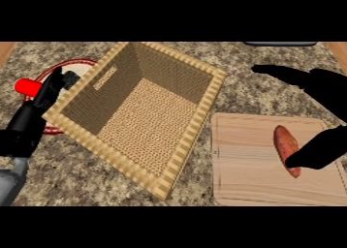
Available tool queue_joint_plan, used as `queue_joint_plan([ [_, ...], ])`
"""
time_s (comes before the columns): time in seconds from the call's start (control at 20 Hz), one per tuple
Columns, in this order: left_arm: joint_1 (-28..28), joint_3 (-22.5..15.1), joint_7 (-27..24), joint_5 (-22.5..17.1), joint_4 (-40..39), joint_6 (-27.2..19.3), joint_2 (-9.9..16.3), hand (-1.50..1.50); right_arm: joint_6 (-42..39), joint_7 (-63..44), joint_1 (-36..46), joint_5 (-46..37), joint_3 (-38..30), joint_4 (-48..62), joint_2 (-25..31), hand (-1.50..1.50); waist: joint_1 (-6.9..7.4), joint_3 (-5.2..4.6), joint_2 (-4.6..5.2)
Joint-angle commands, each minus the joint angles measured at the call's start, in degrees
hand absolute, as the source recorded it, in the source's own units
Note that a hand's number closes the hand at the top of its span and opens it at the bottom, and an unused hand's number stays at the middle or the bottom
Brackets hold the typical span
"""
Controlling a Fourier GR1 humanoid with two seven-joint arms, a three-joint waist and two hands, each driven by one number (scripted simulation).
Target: Pick the sweet potato from the cutting board and place it in the basket
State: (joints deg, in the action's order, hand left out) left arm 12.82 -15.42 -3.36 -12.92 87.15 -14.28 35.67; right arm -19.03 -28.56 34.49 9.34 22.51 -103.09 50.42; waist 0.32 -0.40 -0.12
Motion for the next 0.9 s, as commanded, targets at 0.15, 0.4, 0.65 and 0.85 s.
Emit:
queue_joint_plan([
  [0.15, 2.93, 2.17, 1.43, -1.76, -0.26, 3.78, 1.61, 0.0, -25.19, -4.42, 10.4, 12.38, -0.6, 7.6, 9.5, -1.5, 1.16, 0.21, 0.44],
  [0.4, 0.06, 1.91, 2.24, 1.01, 2.1, 1.97, -0.05, 0.0, -34.02, -6.39, 11.36, 11.97, -0.37, 11.16, 9.4, -1.5, 0.4, 0.35, 0.11],
  [0.65, -1.86, 3.04, -2.19, 2.61, -0.98, 3.79, -2.17, 0.0, -33.76, -4.04, 8.91, 2.76, 1.15, 14.74, 1.98, -1.5, 0.19, 0.38, 0.2],
  [0.85, -0.37, 2.41, 0.05, 5.04, -0.37, 3.26, -4.92, 0.0, -36.25, -1.4, 7.66, -0.74, -0.38, 15.82, -0.34, -1.5, -0.17, 0.4, 0.13],
])
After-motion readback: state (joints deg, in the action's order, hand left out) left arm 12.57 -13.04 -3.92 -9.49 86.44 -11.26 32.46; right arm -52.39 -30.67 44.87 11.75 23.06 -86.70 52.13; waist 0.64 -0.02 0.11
